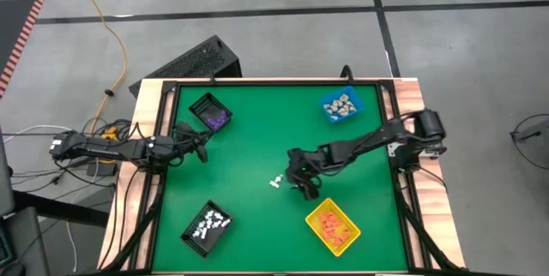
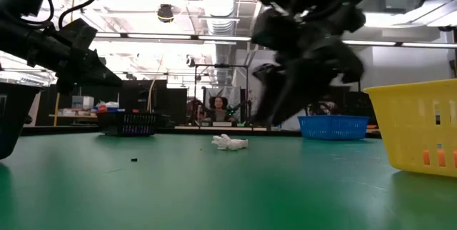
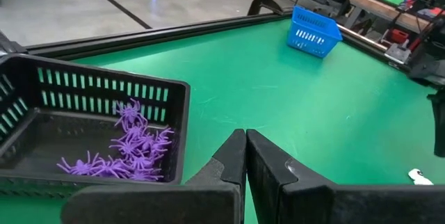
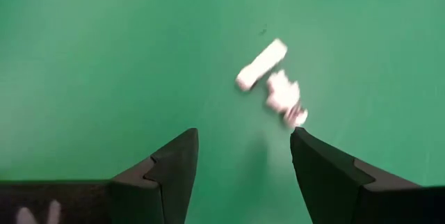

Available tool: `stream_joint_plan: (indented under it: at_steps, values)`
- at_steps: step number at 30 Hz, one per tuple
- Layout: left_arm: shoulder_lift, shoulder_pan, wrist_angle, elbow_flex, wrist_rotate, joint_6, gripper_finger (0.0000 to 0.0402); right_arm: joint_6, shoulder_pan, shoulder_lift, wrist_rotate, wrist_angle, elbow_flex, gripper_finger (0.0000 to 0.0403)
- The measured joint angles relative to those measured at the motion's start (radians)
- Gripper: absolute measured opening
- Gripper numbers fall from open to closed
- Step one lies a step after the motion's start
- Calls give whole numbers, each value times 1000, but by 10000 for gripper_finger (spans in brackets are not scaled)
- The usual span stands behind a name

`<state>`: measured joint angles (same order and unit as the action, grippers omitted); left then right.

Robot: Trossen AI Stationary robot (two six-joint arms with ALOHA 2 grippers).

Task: Sort Halloween decoration
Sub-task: Put the white skeleton toy into the bottom black basket

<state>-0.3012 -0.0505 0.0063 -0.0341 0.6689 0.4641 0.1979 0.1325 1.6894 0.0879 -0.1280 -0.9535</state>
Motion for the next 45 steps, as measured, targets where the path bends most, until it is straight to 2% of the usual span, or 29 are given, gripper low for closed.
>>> stream_joint_plan:
  at_steps: [5, 8, 16, 20, 27, 31, 38, 45]
  values:
    - [0, 0, 0, 0, 0, 0, 0, 60, -34, 110, 24, -32, -126, 246]
    - [0, 0, 0, 0, 1, 0, 0, 94, -54, 165, 77, -83, -180, 246]
    - [0, 0, 0, 0, 1, 0, 0, 125, -79, 243, 139, -124, -225, 234]
    - [0, 0, 0, 0, 1, -13, 0, 116, -87, 242, 137, -126, -224, 204]
    - [0, 0, 0, 0, 1, -34, 0, 49, -94, 240, 130, -131, -224, 96]
    - [0, 0, 0, 0, 1, -34, 0, 6, -95, 240, 125, -130, -224, 51]
    - [0, 0, 0, 0, 1, -33, 0, -69, -92, 240, 123, -155, -244, 33]
    - [0, 0, 0, 0, 1, -11, 0, -92, -72, 244, 68, -222, -386, 33]
